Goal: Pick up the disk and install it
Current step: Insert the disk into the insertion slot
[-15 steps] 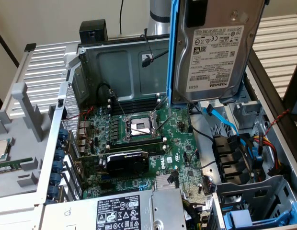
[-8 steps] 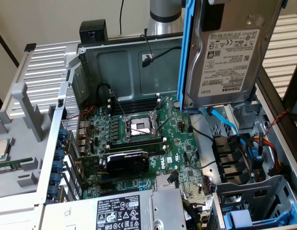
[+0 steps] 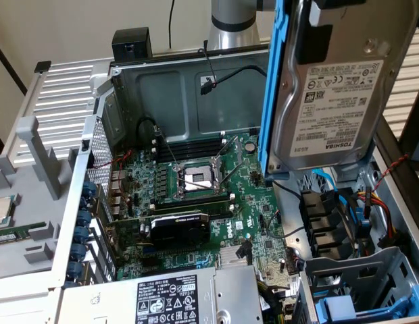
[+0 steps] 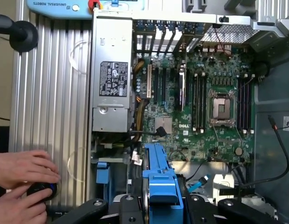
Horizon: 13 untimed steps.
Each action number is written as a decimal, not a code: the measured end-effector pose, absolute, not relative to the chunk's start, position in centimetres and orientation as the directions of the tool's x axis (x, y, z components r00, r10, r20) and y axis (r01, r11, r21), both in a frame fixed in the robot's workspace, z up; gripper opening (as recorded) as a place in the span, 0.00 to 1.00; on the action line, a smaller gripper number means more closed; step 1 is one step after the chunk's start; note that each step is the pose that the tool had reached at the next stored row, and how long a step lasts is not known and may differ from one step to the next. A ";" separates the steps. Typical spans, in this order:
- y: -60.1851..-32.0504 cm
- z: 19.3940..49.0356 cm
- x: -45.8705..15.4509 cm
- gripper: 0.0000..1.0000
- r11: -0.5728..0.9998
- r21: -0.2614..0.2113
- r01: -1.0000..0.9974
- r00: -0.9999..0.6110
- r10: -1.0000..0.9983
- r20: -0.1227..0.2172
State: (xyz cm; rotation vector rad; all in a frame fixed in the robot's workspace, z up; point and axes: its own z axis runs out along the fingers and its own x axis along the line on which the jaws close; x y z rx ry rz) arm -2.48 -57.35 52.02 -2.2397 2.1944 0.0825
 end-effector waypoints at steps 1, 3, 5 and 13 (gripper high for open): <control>-57.6 52.0 -2.2 0.37 -0.021 0.033 -0.999 0.020 -0.999 -0.041; -58.2 52.0 -1.7 0.37 -0.021 0.033 -0.999 0.020 -0.999 -0.041; -58.7 52.0 -1.2 0.37 -0.021 0.033 -0.999 0.020 -0.999 -0.041; -60.5 51.9 -0.6 0.37 -0.018 0.033 -0.999 0.016 -0.999 -0.041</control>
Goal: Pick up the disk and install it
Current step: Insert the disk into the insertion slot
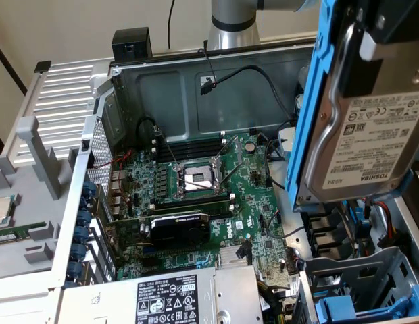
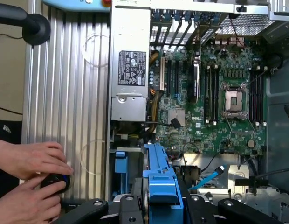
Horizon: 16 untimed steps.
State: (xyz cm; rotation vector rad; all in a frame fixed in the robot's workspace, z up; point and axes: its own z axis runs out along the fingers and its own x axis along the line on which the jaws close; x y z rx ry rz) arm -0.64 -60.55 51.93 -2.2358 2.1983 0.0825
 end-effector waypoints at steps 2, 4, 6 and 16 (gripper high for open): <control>-61.0 51.9 -0.5 0.37 -0.017 0.033 -0.999 0.016 -0.999 -0.041; -61.4 51.8 -0.4 0.37 -0.016 0.033 -0.999 0.015 -0.999 -0.041; -61.7 51.7 -0.3 0.37 -0.015 0.033 -0.999 0.014 -0.999 -0.041; -62.9 50.2 0.1 0.37 -0.004 0.033 -0.999 0.003 -0.999 -0.041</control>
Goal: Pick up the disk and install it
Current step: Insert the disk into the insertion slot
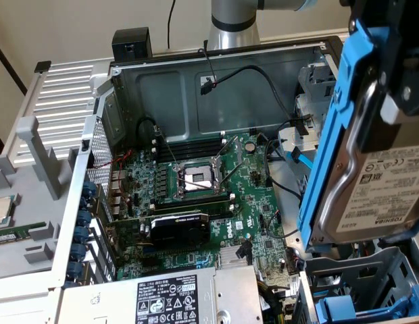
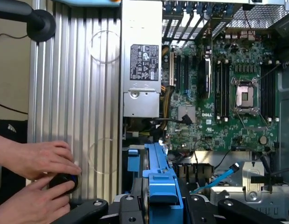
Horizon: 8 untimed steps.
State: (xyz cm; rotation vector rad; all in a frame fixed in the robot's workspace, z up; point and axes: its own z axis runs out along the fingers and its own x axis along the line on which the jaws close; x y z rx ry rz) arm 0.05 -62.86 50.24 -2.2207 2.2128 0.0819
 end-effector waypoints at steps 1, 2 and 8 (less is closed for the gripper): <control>-63.0 50.1 0.1 0.37 -0.003 0.033 -0.999 0.002 -0.999 -0.041; -63.2 49.9 0.1 0.37 -0.002 0.033 -0.999 0.001 -0.999 -0.041; -64.3 48.6 0.2 0.37 0.003 0.032 -0.999 -0.005 -0.999 -0.041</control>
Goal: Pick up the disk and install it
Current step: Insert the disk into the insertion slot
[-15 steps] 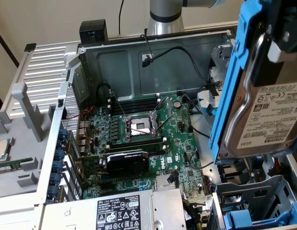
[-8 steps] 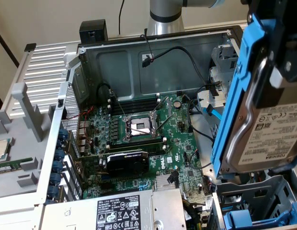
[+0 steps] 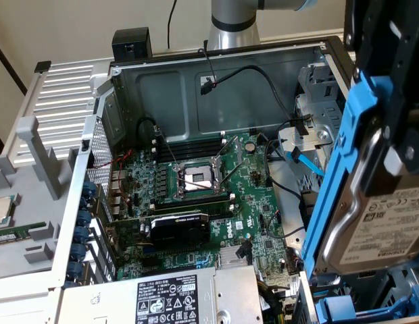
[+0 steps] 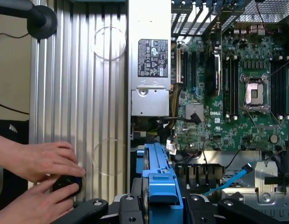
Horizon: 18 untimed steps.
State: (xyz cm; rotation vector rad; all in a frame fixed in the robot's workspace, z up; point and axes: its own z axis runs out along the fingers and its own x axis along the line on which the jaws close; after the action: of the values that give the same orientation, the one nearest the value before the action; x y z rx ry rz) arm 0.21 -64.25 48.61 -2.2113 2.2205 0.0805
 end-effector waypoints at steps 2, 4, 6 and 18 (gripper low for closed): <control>-64.5 48.2 0.4 0.37 0.004 0.031 -0.999 -0.005 -0.999 -0.041; -64.5 47.9 0.9 0.37 0.005 0.032 -0.999 -0.006 -0.999 -0.041; -64.5 47.5 1.5 0.37 0.005 0.031 -0.999 -0.006 -0.999 -0.041; -62.6 46.6 1.7 0.37 0.007 0.031 -0.999 -0.007 -1.000 0.001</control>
State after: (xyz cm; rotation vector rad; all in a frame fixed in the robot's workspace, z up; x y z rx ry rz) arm 1.74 -62.64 46.64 -2.2301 2.2449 0.0340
